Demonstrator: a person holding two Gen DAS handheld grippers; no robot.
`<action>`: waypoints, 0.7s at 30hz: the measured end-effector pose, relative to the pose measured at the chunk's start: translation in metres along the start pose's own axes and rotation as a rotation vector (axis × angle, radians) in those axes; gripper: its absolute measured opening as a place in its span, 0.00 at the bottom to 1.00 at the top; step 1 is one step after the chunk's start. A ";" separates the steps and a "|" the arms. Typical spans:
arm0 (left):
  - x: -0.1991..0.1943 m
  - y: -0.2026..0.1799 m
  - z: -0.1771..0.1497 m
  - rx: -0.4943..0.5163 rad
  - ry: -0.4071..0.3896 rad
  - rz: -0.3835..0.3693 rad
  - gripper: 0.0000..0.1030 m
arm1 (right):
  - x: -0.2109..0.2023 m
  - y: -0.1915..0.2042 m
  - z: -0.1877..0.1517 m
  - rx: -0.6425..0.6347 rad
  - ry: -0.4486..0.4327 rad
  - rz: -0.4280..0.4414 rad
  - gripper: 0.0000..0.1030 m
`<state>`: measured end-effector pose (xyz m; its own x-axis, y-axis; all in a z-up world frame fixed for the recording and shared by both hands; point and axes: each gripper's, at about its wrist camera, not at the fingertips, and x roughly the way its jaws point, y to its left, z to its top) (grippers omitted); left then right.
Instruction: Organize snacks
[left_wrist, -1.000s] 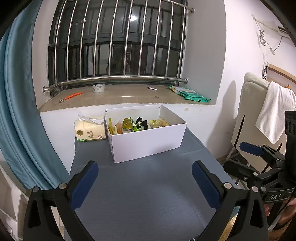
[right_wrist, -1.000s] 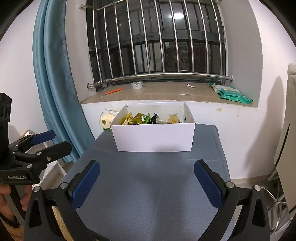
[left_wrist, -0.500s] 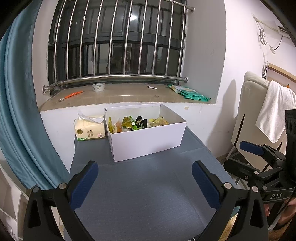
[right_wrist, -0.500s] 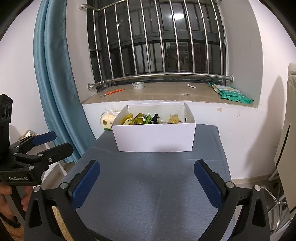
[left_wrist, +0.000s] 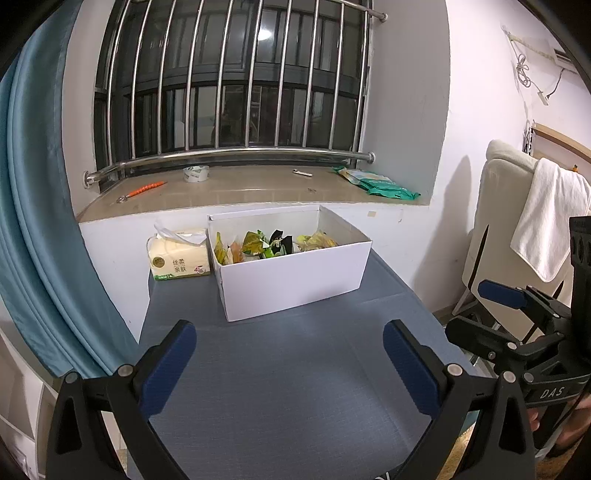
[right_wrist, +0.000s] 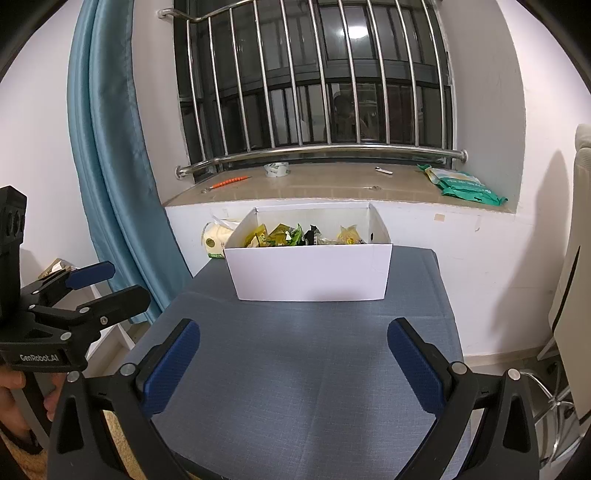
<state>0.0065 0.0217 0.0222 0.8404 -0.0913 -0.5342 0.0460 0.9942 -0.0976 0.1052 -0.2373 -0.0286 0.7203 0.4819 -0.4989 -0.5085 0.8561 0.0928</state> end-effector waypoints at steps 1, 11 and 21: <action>0.000 0.000 0.000 -0.001 0.001 0.001 1.00 | 0.000 0.000 0.000 -0.001 0.001 0.000 1.00; 0.001 0.000 0.000 -0.002 0.000 0.002 1.00 | 0.000 0.004 -0.001 -0.002 0.001 -0.001 1.00; 0.001 0.001 -0.002 -0.004 0.007 0.004 1.00 | 0.001 0.005 -0.002 -0.001 0.002 0.000 1.00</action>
<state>0.0066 0.0227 0.0196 0.8368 -0.0880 -0.5404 0.0406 0.9943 -0.0990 0.1028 -0.2325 -0.0302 0.7196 0.4814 -0.5005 -0.5088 0.8560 0.0917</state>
